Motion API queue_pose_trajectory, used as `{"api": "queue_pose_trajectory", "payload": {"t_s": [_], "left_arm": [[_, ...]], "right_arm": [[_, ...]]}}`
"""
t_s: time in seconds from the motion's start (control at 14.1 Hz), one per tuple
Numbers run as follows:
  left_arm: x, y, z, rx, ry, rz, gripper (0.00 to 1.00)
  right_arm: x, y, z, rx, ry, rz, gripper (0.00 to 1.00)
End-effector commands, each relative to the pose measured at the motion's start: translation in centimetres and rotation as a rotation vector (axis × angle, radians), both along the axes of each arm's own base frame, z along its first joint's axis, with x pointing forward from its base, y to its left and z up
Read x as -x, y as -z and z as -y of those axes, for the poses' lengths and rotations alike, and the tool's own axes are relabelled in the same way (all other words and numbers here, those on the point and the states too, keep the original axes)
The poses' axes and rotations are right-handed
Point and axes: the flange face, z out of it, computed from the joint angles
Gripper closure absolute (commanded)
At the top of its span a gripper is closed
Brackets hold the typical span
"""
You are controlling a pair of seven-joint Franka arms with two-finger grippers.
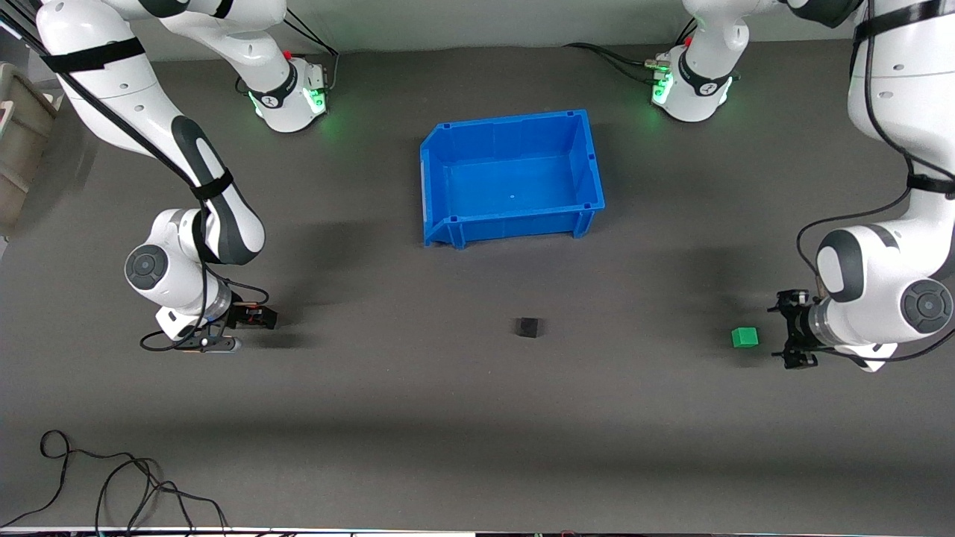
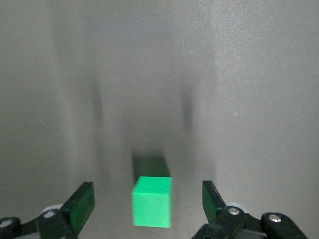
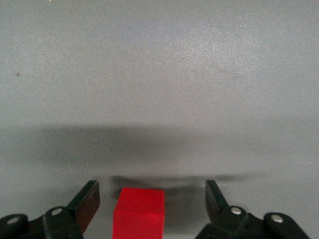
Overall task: Attach green and red cubes to black cube
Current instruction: 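Close the right gripper on the red cube while the left gripper grasps green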
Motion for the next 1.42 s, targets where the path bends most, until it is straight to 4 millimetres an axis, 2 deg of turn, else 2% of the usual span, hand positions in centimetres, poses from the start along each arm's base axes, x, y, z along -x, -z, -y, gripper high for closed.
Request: {"api": "queue_pose_trajectory", "payload": {"t_s": [0.0,0.14,0.5,0.64,0.78,1.07,1.14,1.28,1.35], "left_arm": [[-1.2,1.6,1.1,-0.001,-0.1,0.021,0.04],[-0.8,3.9,3.0,-0.008,-0.078,0.028,0.04],[-0.8,4.3,1.6,-0.027,-0.049,0.042,0.06],[-0.6,4.5,1.2,-0.022,0.015,0.04,0.04],[-0.2,4.9,1.2,-0.02,0.036,0.028,0.08],[0.3,5.3,2.2,-0.017,0.058,0.009,0.1],[0.4,5.2,2.3,-0.015,0.071,0.006,0.12],[0.4,4.7,2.5,-0.013,0.076,0.005,0.38],[0.4,4.7,2.4,-0.013,0.074,0.005,0.6]], "right_arm": [[0.0,0.1,-0.4,-0.007,0.024,0.004,0.09],[0.1,0.5,-0.4,-0.007,0.025,-0.007,0.09],[0.3,0.8,-0.8,-0.01,0.023,-0.015,0.14],[0.3,0.8,-0.9,-0.011,0.021,-0.015,0.17],[0.3,0.8,-0.9,-0.012,0.023,-0.015,0.22],[0.3,0.8,-1.0,-0.012,0.021,-0.015,0.49],[0.3,0.8,-1.0,-0.012,0.02,-0.017,0.6],[0.2,0.6,-1.1,-0.013,0.02,-0.014,0.85],[0.3,0.5,-1.1,-0.014,0.019,-0.02,1.0]]}}
